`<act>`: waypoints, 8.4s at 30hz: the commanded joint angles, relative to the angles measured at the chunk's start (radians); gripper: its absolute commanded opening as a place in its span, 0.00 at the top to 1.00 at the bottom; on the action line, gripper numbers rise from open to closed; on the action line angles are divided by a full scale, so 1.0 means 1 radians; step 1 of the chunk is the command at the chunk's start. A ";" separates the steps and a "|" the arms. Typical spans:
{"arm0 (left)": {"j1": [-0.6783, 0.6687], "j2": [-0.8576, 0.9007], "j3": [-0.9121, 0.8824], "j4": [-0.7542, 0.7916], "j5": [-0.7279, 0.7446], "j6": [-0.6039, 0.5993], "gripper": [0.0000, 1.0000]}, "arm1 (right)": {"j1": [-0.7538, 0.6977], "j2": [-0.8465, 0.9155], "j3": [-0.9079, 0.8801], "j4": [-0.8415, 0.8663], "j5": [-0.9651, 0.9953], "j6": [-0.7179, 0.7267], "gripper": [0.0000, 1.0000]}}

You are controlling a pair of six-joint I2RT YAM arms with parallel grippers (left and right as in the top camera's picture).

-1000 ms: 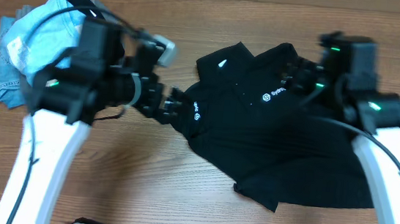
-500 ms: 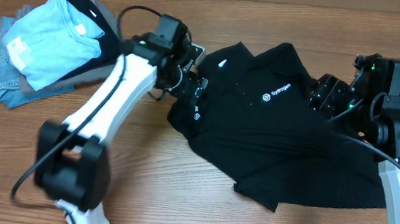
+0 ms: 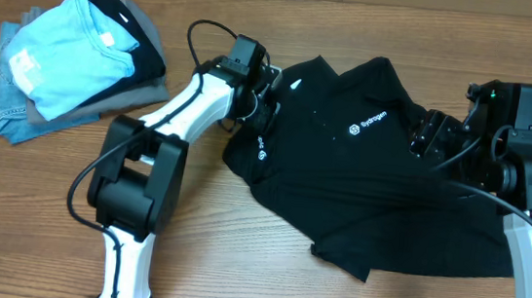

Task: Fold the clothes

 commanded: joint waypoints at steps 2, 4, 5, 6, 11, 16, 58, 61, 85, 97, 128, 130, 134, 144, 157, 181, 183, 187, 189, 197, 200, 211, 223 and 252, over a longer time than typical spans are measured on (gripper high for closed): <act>-0.014 0.063 0.017 0.016 -0.058 0.000 0.58 | -0.003 -0.011 0.014 -0.004 0.012 -0.011 0.29; -0.014 0.079 0.017 0.014 -0.092 -0.001 0.67 | -0.003 -0.011 0.014 -0.008 0.016 -0.011 0.30; -0.014 0.089 0.017 0.005 -0.116 -0.001 0.75 | -0.003 -0.011 0.014 -0.011 0.023 -0.011 0.30; -0.012 0.093 0.017 -0.010 -0.149 -0.006 0.81 | -0.003 -0.011 0.014 -0.012 0.034 -0.011 0.29; 0.039 0.101 0.017 -0.132 -0.466 -0.135 0.96 | -0.004 -0.007 0.012 -0.029 0.119 0.016 0.30; 0.179 0.101 0.017 -0.240 -0.492 -0.142 0.96 | -0.005 0.031 -0.001 -0.044 0.223 0.116 0.30; 0.411 -0.564 0.155 -0.520 0.150 0.061 0.59 | -0.544 0.584 -0.274 0.274 0.091 0.141 0.96; 0.411 -0.564 0.155 -0.520 0.150 0.061 0.58 | -0.570 0.584 -0.097 0.247 0.078 0.126 0.96; 0.384 -0.562 0.154 -0.583 0.223 0.061 0.00 | -0.552 0.584 0.114 -0.220 -0.068 -0.069 0.16; 0.324 -0.562 0.053 -0.603 0.063 0.061 0.00 | -0.498 0.582 -0.178 -0.144 -0.076 -0.093 0.21; 0.113 -0.330 -0.300 -0.279 0.067 0.050 0.28 | -0.583 0.582 0.161 -0.318 0.314 0.084 0.00; 0.113 -0.330 -0.299 -0.279 0.066 0.050 0.25 | -0.583 0.582 0.161 -0.322 0.251 0.060 0.01; 0.111 -0.330 -0.300 -0.299 0.045 0.050 0.24 | -0.583 0.582 0.161 -0.312 0.090 -0.050 0.03; 0.044 -0.328 -0.398 -0.172 0.087 -0.039 0.17 | -0.583 0.582 0.161 -0.272 -0.143 -0.177 0.05; -0.010 -0.328 -0.535 -0.109 0.009 -0.278 0.36 | -0.583 0.582 0.161 -0.266 -0.144 -0.184 0.05; -0.065 -0.317 -0.566 -0.187 -0.222 -0.578 0.96 | -0.583 0.582 0.161 -0.254 -0.167 -0.187 0.09; -0.049 -0.317 -0.565 -0.245 -0.296 -0.576 0.96 | -0.583 0.582 0.161 -0.254 -0.167 -0.187 0.09; 0.047 -0.317 -0.546 -0.375 -0.450 -0.564 0.96 | -0.583 0.582 0.161 -0.254 -0.167 -0.187 0.09; 0.126 -0.318 -0.524 -0.427 -0.508 -0.547 0.96 | -0.581 0.582 0.161 -0.254 -0.167 -0.187 0.09; 0.325 -0.341 -0.431 -0.443 -0.373 -0.329 0.91 | -0.498 0.582 0.122 -0.219 -0.166 -0.187 0.09; 0.328 -0.359 -0.390 -0.459 -0.331 -0.270 0.82 | -0.442 0.582 0.080 -0.161 -0.142 -0.184 0.12; 0.327 -0.462 -0.171 -0.520 -0.065 -0.092 0.44 | -0.431 0.583 -0.124 0.151 0.086 0.029 0.37; 0.274 -0.442 -0.169 -0.283 0.077 0.010 0.36 | -0.434 0.583 -0.342 0.448 -0.019 0.029 0.89; 0.080 -0.053 -0.167 0.341 -0.017 0.002 0.30 | -0.568 0.523 -0.028 0.196 -0.282 -0.140 0.34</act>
